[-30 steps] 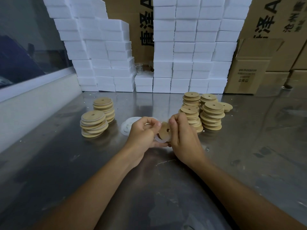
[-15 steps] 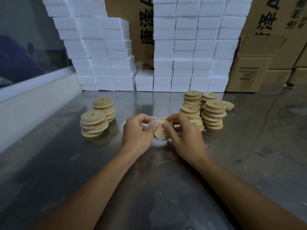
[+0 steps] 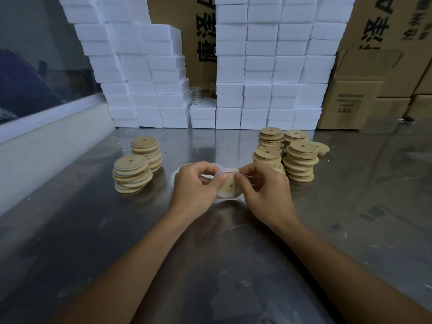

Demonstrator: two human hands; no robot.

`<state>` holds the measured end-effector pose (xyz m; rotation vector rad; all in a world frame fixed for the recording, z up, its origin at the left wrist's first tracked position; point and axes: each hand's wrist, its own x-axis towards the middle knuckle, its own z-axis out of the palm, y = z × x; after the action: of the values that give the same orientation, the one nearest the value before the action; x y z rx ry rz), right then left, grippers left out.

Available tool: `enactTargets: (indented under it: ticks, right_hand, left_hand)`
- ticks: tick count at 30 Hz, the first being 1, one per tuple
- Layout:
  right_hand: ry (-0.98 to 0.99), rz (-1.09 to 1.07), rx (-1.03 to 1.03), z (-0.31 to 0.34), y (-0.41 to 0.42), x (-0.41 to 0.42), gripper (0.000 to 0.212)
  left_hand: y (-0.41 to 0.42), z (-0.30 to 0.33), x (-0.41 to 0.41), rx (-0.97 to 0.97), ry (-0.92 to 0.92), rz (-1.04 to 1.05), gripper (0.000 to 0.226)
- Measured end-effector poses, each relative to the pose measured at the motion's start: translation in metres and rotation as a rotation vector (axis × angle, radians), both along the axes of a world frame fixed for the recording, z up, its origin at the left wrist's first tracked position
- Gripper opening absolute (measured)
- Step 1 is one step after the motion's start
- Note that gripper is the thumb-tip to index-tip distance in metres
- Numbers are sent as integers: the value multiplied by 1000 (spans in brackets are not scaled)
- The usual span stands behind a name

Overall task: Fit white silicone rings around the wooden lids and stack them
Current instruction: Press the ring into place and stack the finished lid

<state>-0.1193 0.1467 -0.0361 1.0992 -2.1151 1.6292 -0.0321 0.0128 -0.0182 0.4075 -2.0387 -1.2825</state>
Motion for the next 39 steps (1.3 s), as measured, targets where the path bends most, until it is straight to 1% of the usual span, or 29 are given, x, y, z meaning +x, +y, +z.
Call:
enactTargets:
  ticks: [2, 5, 8, 11, 14, 16, 19, 28, 29, 31, 33, 35, 37, 39]
  right_hand:
    - [-101, 18, -3, 0, 1, -3, 4]
    - [-210, 50, -11, 0, 2, -4, 13]
    - [-289, 91, -30, 2, 3, -4, 16]
    - [-305, 105, -40, 3, 3, -3, 14]
    - [-296, 110, -32, 3, 3, -2, 6]
    - [-309, 108, -26, 4, 3, -2, 4]
    - [-340, 129, -7, 7, 5, -3, 6]
    - [-589, 263, -82, 12, 8, -4, 16]
    - [-601, 269, -86, 12, 9, -3, 17]
    - [-618, 285, -106, 11, 9, -3, 16]
    - [-599, 275, -122, 10, 9, -3, 12]
    - [-517, 212, -116, 9, 9, -3, 7]
    - [-353, 115, -55, 8, 7, -3, 4]
    - [-166, 70, 15, 7, 5, 1, 3]
  left_hand:
    - [-2, -1, -1, 8, 12, -14, 17]
    - [-5, -2, -2, -6, 14, -6, 24]
    - [-10, -5, -3, 67, 16, -5, 25]
    - [-12, -7, -4, 89, 19, 9, 20]
    - [-14, -9, -5, 73, 14, 23, 19]
    - [-15, -10, -6, 73, 9, 27, 19]
    - [-15, -10, -6, 76, 8, 31, 21]
    - [-14, -9, -5, 45, -23, 40, 21]
    - [-13, -9, -5, 62, -25, 43, 22]
    - [-12, -11, -5, 157, -14, 28, 23]
    - [-11, -12, -5, 261, 0, -4, 24]
    - [-8, -12, -5, 312, 15, -36, 25]
    - [-5, -12, -5, 261, 31, -69, 26]
    - [-3, -12, -5, 142, 39, -106, 21]
